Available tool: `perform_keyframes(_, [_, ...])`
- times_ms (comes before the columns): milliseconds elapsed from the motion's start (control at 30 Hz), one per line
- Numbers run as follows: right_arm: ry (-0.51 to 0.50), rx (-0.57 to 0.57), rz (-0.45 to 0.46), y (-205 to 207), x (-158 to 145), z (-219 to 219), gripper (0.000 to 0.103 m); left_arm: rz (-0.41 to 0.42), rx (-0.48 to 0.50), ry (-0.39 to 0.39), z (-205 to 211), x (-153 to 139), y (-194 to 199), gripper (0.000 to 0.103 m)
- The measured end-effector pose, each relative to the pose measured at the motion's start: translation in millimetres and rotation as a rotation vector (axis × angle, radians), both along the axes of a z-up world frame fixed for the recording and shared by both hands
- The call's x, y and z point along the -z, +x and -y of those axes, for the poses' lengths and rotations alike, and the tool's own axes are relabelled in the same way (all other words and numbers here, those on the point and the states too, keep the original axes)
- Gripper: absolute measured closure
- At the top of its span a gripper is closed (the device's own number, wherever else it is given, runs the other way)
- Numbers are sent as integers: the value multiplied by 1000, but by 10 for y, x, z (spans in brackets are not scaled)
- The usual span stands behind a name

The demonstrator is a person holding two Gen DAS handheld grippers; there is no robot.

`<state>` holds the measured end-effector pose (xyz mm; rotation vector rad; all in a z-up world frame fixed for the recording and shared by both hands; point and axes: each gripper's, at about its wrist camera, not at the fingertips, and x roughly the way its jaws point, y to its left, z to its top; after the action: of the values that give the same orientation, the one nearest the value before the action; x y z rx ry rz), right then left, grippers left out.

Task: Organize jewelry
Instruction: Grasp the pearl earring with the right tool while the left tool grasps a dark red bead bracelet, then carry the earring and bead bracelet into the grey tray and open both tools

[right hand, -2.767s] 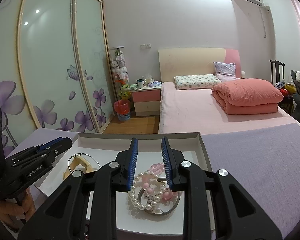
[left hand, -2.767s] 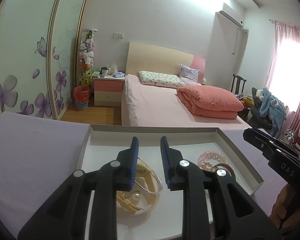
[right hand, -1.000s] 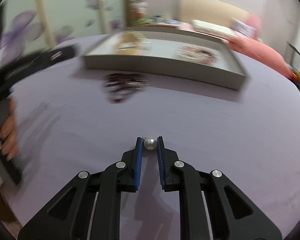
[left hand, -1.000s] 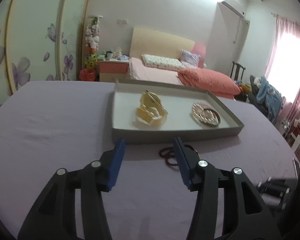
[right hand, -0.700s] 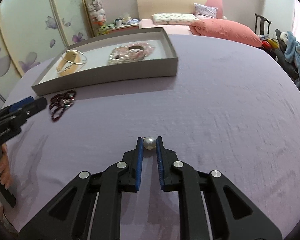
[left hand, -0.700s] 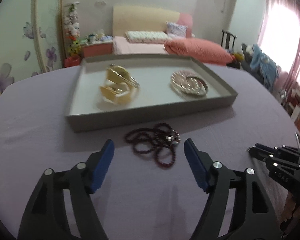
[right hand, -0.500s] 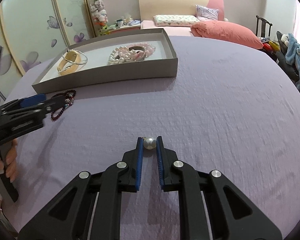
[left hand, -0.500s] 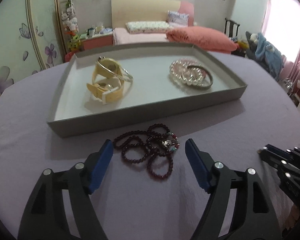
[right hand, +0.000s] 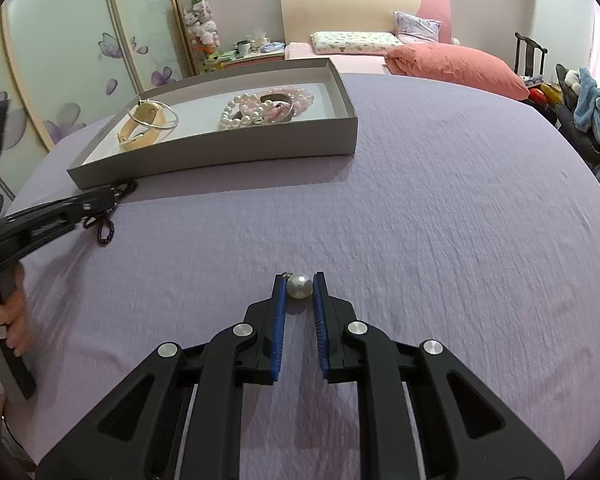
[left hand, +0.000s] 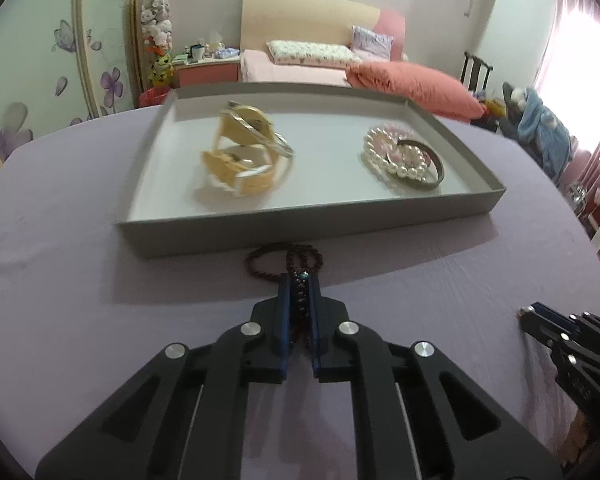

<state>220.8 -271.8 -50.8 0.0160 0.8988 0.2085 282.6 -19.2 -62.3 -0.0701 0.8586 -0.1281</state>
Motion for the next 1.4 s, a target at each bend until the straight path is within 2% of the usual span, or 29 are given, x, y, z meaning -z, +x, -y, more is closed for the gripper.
perform_keyframes(133, [24, -7, -3, -20, 0, 30, 84, 46, -18, -48, -268, -172, -269, 94])
perform_keyframes(200, [25, -10, 0, -39, -1, 28, 75, 63, -27, -58, -366, -239, -377, 94])
perform_keyframes(367, [9, -7, 2, 12, -7, -10, 74, 81, -37, -72, -487, -325, -553, 94])
perform_keyframes(433, [4, -9, 2, 33, -7, -31, 75, 88, -37, -78, -497, -348, -608, 94])
perform_keyframes(500, [-34, -13, 10, 29, -4, -73, 89, 100, -34, -87, -512, -388, -643, 94])
perform_keyframes(567, [-20, -18, 15, 15, -31, -70, 89, 112, -34, -98, -519, -432, -670, 94])
perform_keyframes(1033, [49, -36, 183, -102, -487, -42, 89, 226, -33, -136, -516, -821, -890, 94])
perform_keyframes(1300, [104, -34, 404, -100, -1002, -42, 89, 331, -35, -141, -456, -1102, -950, 94])
perform_keyframes(1400, [120, -34, 460, -67, -1112, -63, 89, 370, -33, -131, -411, -1177, -953, 94])
